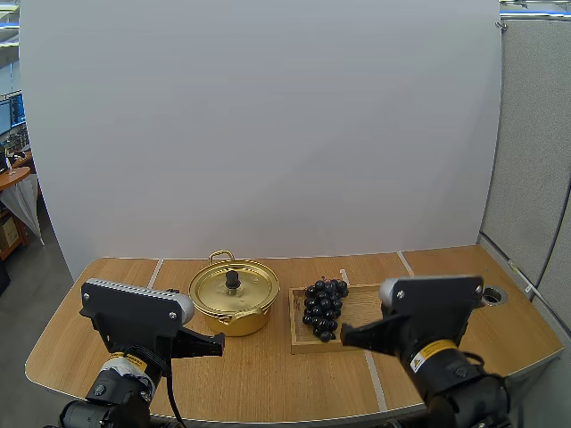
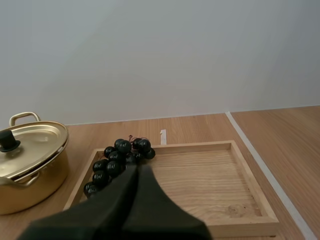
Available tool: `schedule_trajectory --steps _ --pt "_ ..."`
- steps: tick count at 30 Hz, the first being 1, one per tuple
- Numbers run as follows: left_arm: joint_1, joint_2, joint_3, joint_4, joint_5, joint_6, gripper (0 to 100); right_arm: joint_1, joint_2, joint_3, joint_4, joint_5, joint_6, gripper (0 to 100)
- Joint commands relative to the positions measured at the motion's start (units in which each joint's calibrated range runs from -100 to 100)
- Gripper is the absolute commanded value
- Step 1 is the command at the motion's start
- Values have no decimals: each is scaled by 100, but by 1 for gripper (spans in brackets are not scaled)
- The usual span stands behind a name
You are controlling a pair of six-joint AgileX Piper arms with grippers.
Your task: Open the pot, put the pineapple inside, and close it
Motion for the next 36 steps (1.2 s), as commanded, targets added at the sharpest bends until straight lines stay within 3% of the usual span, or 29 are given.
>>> schedule_trajectory --steps 1,7,17,22,36 --pt "6 -22 9 47 297 -500 0 8 -25 100 -28 41 -40 0" --pt "6 -22 9 101 1196 -534 0 8 -25 100 -51 812 -40 0" --pt "6 -22 9 180 1263 -867 0 8 -25 100 -128 953 -49 0" --pt "6 -22 9 267 1048 -498 0 8 -25 100 -18 953 -49 0" --pt "6 -22 9 267 913 -500 0 8 -25 100 -18 953 -49 0"
